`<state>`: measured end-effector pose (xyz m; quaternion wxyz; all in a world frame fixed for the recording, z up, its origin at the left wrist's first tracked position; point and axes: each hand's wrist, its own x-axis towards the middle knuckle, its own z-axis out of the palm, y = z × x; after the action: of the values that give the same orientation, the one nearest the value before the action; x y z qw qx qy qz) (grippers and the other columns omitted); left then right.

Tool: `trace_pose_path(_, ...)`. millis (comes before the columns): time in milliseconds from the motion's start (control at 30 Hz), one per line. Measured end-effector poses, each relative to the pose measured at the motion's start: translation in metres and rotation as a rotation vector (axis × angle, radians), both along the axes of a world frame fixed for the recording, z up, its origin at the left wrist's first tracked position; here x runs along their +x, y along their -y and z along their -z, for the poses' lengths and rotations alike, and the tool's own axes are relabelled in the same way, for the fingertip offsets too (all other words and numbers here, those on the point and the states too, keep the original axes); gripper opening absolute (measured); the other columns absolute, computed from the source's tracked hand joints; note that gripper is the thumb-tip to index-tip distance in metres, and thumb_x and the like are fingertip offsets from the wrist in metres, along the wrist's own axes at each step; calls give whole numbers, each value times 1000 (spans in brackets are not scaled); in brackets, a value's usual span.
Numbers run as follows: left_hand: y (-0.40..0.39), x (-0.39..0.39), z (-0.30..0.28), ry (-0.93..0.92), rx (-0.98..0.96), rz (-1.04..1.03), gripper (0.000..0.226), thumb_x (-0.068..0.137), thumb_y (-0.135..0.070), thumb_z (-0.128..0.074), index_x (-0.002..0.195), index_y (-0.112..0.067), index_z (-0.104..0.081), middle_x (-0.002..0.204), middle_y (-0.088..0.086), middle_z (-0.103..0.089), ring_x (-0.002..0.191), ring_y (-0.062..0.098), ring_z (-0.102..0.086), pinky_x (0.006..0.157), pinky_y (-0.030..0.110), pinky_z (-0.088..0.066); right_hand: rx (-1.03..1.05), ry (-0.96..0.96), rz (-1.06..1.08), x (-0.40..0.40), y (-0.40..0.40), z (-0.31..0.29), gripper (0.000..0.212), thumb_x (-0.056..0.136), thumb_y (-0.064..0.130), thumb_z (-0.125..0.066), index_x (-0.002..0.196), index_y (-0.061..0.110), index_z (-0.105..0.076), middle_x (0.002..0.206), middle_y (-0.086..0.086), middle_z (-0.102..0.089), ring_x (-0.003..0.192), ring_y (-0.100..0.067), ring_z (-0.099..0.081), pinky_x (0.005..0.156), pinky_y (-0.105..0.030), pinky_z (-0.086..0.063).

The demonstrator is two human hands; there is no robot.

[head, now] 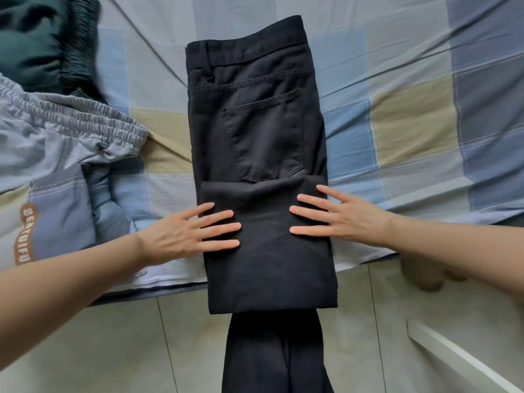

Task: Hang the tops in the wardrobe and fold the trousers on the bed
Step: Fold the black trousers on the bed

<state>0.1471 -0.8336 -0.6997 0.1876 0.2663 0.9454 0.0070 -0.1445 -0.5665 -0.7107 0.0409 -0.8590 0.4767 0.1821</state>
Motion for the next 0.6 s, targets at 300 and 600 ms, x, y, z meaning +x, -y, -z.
trace_pose_path(300,-10,-12,21,14,6,-203,67,89,-15,-34,154,-29,-26,160,5,-24,147,31,-21,121,46,-9,105,87,-4,-9,29,9,70,88,-1,-24,151,30,-23,155,-7,-32,143,-32,-27,113,-57,-21)
trace_pose_path(600,18,-53,-31,522,715,-820,39,96,-18,-57,132,-32,-55,143,-16,-49,138,3,-36,112,26,-32,653,849,727,-40,75,-50,57,94,12,-55,140,43,-42,136,17,-54,95,19,-54,109,-13,-27)
